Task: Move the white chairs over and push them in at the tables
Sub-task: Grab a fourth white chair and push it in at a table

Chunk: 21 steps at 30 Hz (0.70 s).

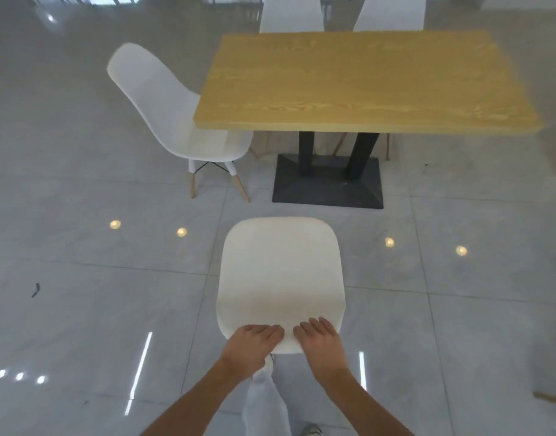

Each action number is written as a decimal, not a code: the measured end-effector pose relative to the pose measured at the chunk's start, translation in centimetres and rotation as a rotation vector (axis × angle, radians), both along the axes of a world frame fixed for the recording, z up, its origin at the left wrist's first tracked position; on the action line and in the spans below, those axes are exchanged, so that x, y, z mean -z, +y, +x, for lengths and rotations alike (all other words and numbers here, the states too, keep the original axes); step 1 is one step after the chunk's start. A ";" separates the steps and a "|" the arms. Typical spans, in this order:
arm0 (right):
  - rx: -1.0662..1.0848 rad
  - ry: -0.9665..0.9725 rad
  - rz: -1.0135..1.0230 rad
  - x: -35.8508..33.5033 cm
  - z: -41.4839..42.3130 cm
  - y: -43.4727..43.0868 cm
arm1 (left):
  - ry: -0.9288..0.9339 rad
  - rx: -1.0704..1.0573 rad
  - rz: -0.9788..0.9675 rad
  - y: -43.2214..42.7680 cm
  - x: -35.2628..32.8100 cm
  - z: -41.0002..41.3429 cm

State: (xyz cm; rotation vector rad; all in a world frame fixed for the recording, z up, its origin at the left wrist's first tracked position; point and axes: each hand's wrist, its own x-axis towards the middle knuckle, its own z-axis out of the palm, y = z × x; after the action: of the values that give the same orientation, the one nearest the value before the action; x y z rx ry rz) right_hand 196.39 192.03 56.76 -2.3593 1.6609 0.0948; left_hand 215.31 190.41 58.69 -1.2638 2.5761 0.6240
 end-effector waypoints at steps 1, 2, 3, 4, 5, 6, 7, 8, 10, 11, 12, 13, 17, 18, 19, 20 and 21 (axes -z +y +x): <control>0.017 -0.017 0.037 -0.1 0.4 -0.5 | 0.006 0.012 -0.007 -0.5 0.1 0.3; 0.041 -0.024 0.069 0.0 0.9 -0.9 | 0.014 0.024 -0.029 -1.0 0.2 0.6; 0.053 -0.018 0.070 0.1 1.4 -1.4 | 0.019 0.029 -0.054 -1.5 0.3 1.0; 0.054 0.003 0.062 0.2 1.7 -2.2 | 0.013 0.024 -0.068 -2.5 0.3 1.3; 0.051 0.017 0.041 0.3 2.0 -3.1 | 0.000 0.019 -0.091 -3.6 0.4 1.7; 0.049 0.019 0.031 0.2 2.1 -4.1 | -0.014 0.015 -0.118 -4.7 0.5 1.9; 0.056 0.015 0.039 0.3 2.4 -5.3 | -0.030 0.007 -0.129 -5.9 0.6 2.2; 0.070 0.009 0.052 0.3 2.6 -6.3 | -0.036 0.009 -0.138 -6.8 0.7 2.3; 0.079 0.016 0.064 0.4 3.0 -8.2 | -0.024 -0.001 -0.130 -8.5 1.2 2.7; 0.072 0.017 0.055 0.6 3.1 -9.3 | -0.021 -0.010 -0.123 -9.6 1.3 2.9; 0.066 0.007 0.040 0.7 3.2 -10.5 | -0.018 -0.011 -0.132 -10.9 1.3 3.0; 0.060 -0.007 0.026 0.9 3.2 -11.7 | -0.008 -0.009 -0.143 -12.2 1.4 3.1; 0.074 -0.039 0.005 1.4 3.6 -16.0 | 0.024 0.008 -0.169 -16.9 2.0 3.8; 0.082 -0.041 -0.004 1.5 3.9 -17.3 | 0.028 0.009 -0.178 -18.3 2.1 4.1; 0.091 -0.045 -0.012 1.5 4.1 -18.5 | 0.034 0.007 -0.186 -19.5 2.1 4.3; 0.096 -0.046 -0.021 1.5 4.3 -19.6 | 0.037 0.007 -0.197 -20.6 2.1 4.4; 0.100 -0.045 -0.029 1.6 4.4 -20.7 | 0.037 0.009 -0.204 -21.7 2.0 4.4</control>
State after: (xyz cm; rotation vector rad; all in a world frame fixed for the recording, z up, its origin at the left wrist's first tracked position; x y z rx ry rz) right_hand 200.78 171.34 55.21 -2.2765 1.7671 -0.0013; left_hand 219.70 168.69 56.74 -1.3106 2.7316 0.3943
